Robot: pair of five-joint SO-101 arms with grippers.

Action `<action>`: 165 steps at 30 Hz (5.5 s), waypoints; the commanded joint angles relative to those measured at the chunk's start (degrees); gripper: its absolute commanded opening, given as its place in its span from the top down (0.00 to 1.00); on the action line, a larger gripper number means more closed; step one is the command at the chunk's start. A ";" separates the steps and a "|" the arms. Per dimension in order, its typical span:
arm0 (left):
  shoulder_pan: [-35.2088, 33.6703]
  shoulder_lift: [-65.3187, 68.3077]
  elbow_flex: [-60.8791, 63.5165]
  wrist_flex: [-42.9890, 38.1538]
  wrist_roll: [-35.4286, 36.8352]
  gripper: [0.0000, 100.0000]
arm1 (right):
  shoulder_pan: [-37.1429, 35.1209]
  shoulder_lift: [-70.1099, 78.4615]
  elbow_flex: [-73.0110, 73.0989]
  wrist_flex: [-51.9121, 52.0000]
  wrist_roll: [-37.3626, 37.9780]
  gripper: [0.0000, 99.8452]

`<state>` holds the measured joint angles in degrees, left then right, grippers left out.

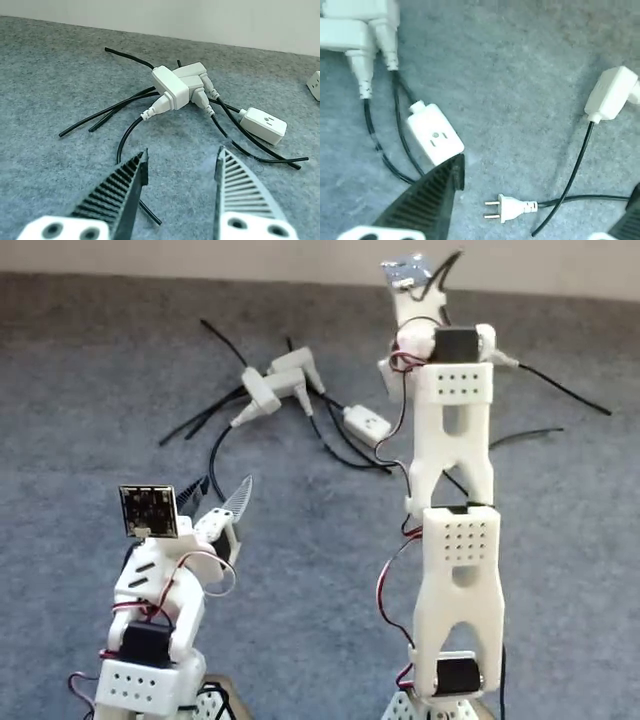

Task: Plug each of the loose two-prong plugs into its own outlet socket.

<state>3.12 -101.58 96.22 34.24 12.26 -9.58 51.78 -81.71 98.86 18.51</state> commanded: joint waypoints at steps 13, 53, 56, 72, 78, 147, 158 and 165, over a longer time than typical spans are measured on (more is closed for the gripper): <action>-0.31 -0.13 0.92 0.09 -0.35 0.77 | 5.14 -13.49 2.77 2.42 4.22 0.54; -0.31 -0.13 0.92 0.09 -0.35 0.77 | -6.29 -31.43 94.11 -73.01 29.89 0.54; -0.31 -0.13 0.92 0.09 -0.35 0.77 | -4.79 -31.69 96.66 -76.18 30.86 0.54; -0.31 -0.13 0.92 0.09 -0.35 0.77 | -5.93 -31.52 97.63 -76.09 26.81 0.87; -0.31 -0.13 0.92 0.09 -0.35 0.77 | -9.63 -32.57 95.78 -56.66 27.25 0.94; -0.66 -0.22 0.92 0.09 -0.44 0.77 | -11.03 -123.03 141.49 -21.05 4.40 0.94; -0.66 -0.22 0.92 0.09 -0.44 0.77 | -11.03 -115.30 161.54 -43.12 4.75 0.90; -0.66 -0.22 0.92 0.09 -0.44 0.77 | -10.77 -114.86 161.80 -43.82 4.92 0.73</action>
<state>3.21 -101.58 96.22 34.24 12.26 -21.10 -63.47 82.24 56.22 22.81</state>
